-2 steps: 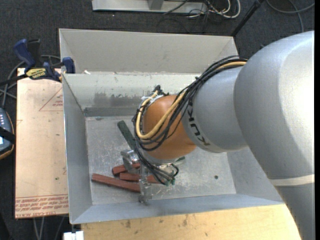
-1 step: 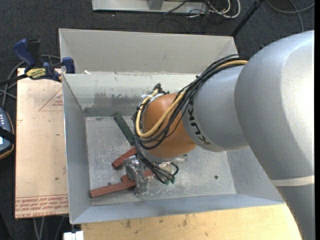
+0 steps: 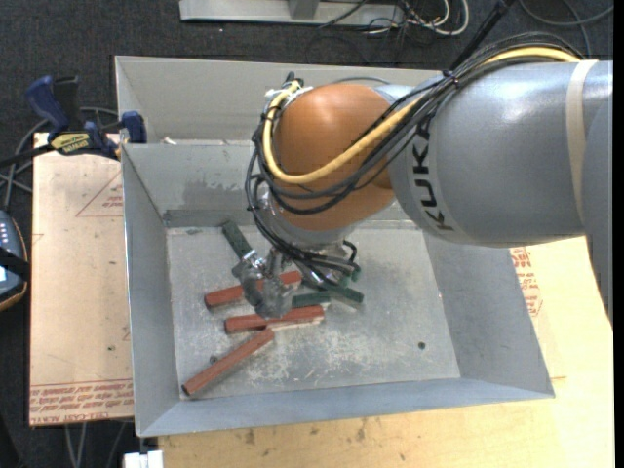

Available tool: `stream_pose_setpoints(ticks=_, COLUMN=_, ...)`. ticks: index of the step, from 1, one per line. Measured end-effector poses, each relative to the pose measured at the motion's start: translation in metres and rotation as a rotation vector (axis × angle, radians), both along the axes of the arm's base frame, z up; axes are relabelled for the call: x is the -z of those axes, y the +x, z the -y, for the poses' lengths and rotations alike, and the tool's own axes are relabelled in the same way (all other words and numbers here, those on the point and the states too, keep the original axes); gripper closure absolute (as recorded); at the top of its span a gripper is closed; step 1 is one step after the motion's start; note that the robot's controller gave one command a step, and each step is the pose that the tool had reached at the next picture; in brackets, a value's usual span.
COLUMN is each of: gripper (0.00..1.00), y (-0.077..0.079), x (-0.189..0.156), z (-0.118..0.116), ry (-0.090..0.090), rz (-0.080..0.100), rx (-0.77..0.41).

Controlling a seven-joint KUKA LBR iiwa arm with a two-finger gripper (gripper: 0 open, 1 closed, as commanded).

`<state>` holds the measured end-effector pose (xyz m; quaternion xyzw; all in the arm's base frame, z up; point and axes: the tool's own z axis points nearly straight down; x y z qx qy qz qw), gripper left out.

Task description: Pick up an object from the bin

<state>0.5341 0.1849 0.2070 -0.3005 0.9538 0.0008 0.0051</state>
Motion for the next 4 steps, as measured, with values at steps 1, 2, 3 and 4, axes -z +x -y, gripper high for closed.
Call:
stream_pose_setpoints(ticks=1, gripper=0.0, y=-0.001, x=0.003, z=0.001, ry=-0.002, rz=-0.007, rx=0.002)
stream_pose_setpoints(ticks=2, gripper=0.0, y=0.004, x=0.078, z=0.004, ry=-0.005, rz=-0.016, rx=0.076)
stream_pose_setpoints(ticks=3, gripper=0.0, y=0.028, x=0.126, z=0.036, ry=-0.005, rz=-0.011, rx=0.067)
stream_pose_setpoints(ticks=4, gripper=1.0, y=0.028, x=0.123, z=0.034, ry=-0.003, rz=-0.009, rx=0.064)
